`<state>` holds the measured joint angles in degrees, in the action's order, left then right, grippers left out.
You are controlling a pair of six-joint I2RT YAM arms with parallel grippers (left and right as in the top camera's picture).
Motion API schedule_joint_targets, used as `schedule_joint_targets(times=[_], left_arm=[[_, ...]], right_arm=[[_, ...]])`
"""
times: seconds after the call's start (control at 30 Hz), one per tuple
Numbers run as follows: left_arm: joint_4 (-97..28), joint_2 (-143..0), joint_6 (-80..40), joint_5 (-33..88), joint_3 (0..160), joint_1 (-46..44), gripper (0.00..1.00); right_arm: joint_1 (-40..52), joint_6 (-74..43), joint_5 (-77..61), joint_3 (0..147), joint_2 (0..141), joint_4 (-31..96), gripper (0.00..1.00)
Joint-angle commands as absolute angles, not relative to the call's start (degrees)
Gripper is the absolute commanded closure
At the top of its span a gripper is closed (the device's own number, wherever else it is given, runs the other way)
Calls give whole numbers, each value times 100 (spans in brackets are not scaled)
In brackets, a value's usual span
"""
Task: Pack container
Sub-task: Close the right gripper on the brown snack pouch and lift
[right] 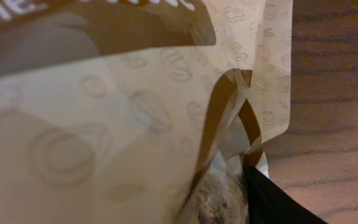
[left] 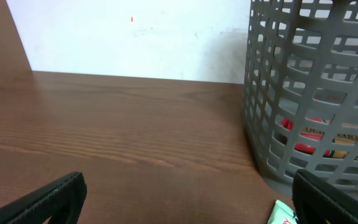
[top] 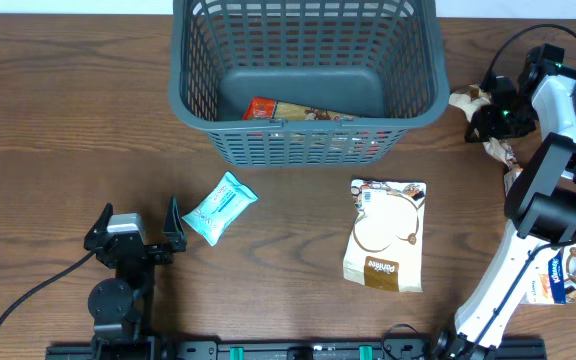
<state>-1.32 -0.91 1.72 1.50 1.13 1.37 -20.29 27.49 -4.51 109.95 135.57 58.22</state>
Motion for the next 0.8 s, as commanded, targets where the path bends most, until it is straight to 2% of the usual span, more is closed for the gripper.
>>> schedule_joint_targets(times=[0.0, 0.37, 0.53, 0.63, 0.77], left_arm=[[-252, -60, 163, 69, 25, 130, 1], [-252, -60, 163, 69, 25, 130, 1], [-252, -60, 163, 69, 25, 130, 1], [-252, -60, 163, 69, 25, 130, 1], [-252, -60, 163, 69, 25, 130, 1]], right_arm=[[-1977, 2744, -628, 10862, 13609, 5854, 55], [-1977, 2676, -644, 10864, 13598, 5872, 68], [-1977, 2617, -646, 10877, 13491, 5874, 68], [-1979, 2617, -644, 10877, 13336, 5835, 83], [-1977, 2617, -646, 10879, 13023, 5760, 86]])
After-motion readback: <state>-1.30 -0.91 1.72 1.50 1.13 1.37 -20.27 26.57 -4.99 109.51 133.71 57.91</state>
